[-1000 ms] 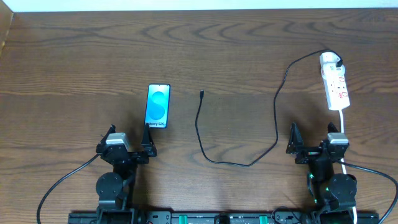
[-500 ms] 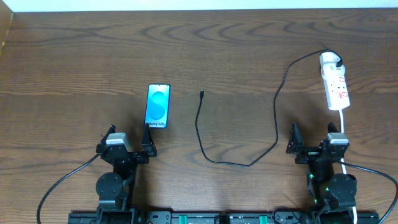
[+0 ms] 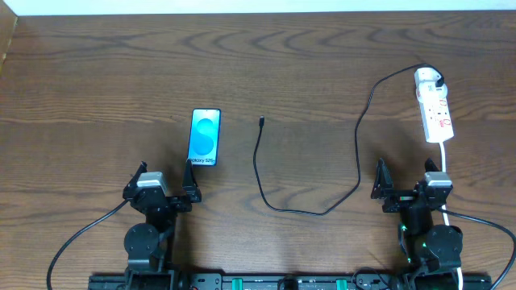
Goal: Plug charger to phone and switch on socket
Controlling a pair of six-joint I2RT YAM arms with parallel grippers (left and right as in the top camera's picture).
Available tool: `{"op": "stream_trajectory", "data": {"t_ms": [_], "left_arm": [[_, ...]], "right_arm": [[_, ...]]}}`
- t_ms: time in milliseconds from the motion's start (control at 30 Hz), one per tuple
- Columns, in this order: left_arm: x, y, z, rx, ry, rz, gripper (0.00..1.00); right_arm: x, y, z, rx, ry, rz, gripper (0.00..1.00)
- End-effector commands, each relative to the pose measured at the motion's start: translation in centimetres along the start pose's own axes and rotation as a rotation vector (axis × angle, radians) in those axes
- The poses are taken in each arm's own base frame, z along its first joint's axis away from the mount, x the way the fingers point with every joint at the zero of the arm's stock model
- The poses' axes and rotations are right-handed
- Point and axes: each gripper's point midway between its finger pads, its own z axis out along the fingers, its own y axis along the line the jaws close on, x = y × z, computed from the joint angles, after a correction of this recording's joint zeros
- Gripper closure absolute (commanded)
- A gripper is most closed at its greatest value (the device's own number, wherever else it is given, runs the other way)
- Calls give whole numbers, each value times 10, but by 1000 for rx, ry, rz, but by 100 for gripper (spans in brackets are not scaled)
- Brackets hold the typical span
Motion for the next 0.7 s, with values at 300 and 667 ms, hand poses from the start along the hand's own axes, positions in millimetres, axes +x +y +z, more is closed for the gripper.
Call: {"op": "stream_trajectory", "data": {"t_ms": [300, 667], "left_arm": [[14, -5, 1, 31, 47, 20, 2], [-3, -23, 5, 116, 139, -2, 2]], "right_arm": [[1, -1, 0, 5, 2, -2, 1], [1, -1, 0, 5, 2, -2, 1]]}}
